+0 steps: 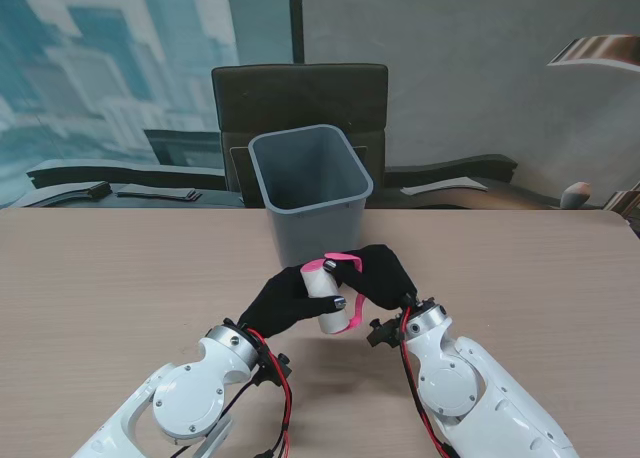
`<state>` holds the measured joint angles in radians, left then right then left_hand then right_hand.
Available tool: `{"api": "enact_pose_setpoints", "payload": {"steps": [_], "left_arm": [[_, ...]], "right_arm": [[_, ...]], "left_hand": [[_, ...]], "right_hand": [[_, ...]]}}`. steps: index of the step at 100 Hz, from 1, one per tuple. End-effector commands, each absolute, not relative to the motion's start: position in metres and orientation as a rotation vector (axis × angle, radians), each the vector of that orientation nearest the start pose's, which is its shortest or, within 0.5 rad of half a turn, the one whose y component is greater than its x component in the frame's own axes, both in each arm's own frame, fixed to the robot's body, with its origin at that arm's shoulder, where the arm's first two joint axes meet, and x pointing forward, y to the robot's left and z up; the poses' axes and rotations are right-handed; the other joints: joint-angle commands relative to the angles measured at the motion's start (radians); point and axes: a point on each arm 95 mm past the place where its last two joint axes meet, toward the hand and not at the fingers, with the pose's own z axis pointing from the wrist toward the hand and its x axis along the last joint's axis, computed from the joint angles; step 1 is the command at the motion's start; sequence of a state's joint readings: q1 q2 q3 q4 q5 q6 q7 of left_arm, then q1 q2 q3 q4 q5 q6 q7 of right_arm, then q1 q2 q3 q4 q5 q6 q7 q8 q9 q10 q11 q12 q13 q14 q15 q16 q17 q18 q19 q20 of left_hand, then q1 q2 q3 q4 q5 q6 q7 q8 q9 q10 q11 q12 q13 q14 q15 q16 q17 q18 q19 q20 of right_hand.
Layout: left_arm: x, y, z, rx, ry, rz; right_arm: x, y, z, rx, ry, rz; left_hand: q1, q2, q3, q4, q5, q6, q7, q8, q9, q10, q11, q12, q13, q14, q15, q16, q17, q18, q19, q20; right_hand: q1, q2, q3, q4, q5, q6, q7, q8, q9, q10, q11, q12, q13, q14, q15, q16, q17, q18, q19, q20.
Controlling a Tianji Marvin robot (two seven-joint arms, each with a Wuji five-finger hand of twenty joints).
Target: Replace a lint-roller refill
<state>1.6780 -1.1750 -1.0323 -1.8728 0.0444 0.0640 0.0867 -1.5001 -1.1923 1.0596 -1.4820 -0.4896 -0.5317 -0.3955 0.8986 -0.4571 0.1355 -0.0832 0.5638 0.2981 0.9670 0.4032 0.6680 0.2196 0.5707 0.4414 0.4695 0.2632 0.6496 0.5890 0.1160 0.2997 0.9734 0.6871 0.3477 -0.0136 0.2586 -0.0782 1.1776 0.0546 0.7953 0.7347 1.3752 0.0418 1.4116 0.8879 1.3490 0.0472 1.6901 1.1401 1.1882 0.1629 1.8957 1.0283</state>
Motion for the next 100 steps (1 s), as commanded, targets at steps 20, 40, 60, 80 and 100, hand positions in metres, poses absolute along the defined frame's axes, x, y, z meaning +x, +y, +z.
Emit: {"api": "enact_pose_setpoints", "payload": {"steps": [20, 40, 60, 80, 100], "left_arm": [[0.3267, -0.1222, -0.2942, -2.164, 0.993, -2.263], [0.3261, -0.1221, -0.294, -2.157, 0.994, -2.27], [0.3253, -0.1223, -0.294, -2.148, 0.995, -2.278], [0.3249, -0.1221, -0.2939, -2.144, 0.994, -2.279], [0.3249, -0.1219, -0.2936, -2.14, 0.989, -2.281]], "right_arm": [[0.3829, 0.0824, -0.3036, -1.384, -1.082, -2.771], [0.3828, 0.0828, -0.3039, -1.394, -1.081, -2.761], [0.3828, 0.0827, -0.3041, -1.413, -1.09, -2.742], [0.3823, 0.0827, -0.3031, -1.417, -1.087, -2.751], [0.3824, 0.0824, -0.3027, -1.423, -1.088, -2.753]], "left_hand": [[0.144, 0.127, 0.111, 0.059, 0.075, -0.153, 0.151, 0.023, -0.015, -0.004, 0.012, 0.028, -0.012, -0.007, 0.025, 0.018, -0.007, -0.019, 0.033, -0.007], [0.144, 0.126, 0.111, 0.059, 0.076, -0.152, 0.151, 0.024, -0.015, -0.005, 0.012, 0.028, -0.012, -0.007, 0.025, 0.018, -0.007, -0.019, 0.033, -0.007], [0.143, 0.128, 0.111, 0.059, 0.076, -0.153, 0.151, 0.024, -0.015, -0.005, 0.012, 0.028, -0.013, -0.007, 0.025, 0.018, -0.007, -0.019, 0.033, -0.006], [0.145, 0.126, 0.112, 0.059, 0.076, -0.153, 0.151, 0.024, -0.013, -0.005, 0.012, 0.028, -0.012, -0.006, 0.025, 0.018, -0.007, -0.019, 0.033, -0.006], [0.145, 0.126, 0.113, 0.059, 0.076, -0.152, 0.151, 0.024, -0.013, -0.005, 0.012, 0.029, -0.011, -0.008, 0.025, 0.018, -0.007, -0.019, 0.033, -0.006]], "right_hand": [[-0.079, 0.185, -0.109, 0.021, 0.04, 0.112, 0.002, 0.012, 0.077, 0.13, 0.104, 0.01, -0.031, -0.207, 0.128, 0.03, 0.05, -0.151, 0.198, 0.007], [-0.13, 0.19, -0.158, 0.021, 0.029, 0.109, -0.013, 0.006, 0.077, 0.134, 0.1, 0.009, -0.031, -0.203, 0.128, 0.029, 0.05, -0.145, 0.198, 0.008], [-0.156, 0.186, -0.179, 0.025, 0.018, 0.116, -0.032, -0.002, 0.077, 0.136, 0.104, 0.013, -0.032, -0.201, 0.132, 0.033, 0.05, -0.144, 0.198, 0.021], [-0.166, 0.188, -0.187, 0.027, 0.01, 0.125, -0.046, -0.011, 0.077, 0.133, 0.105, 0.016, -0.032, -0.201, 0.132, 0.036, 0.051, -0.148, 0.198, 0.03], [-0.164, 0.189, -0.188, 0.029, -0.005, 0.139, -0.069, -0.026, 0.077, 0.134, 0.105, 0.017, -0.032, -0.197, 0.131, 0.037, 0.051, -0.148, 0.198, 0.031]]}}
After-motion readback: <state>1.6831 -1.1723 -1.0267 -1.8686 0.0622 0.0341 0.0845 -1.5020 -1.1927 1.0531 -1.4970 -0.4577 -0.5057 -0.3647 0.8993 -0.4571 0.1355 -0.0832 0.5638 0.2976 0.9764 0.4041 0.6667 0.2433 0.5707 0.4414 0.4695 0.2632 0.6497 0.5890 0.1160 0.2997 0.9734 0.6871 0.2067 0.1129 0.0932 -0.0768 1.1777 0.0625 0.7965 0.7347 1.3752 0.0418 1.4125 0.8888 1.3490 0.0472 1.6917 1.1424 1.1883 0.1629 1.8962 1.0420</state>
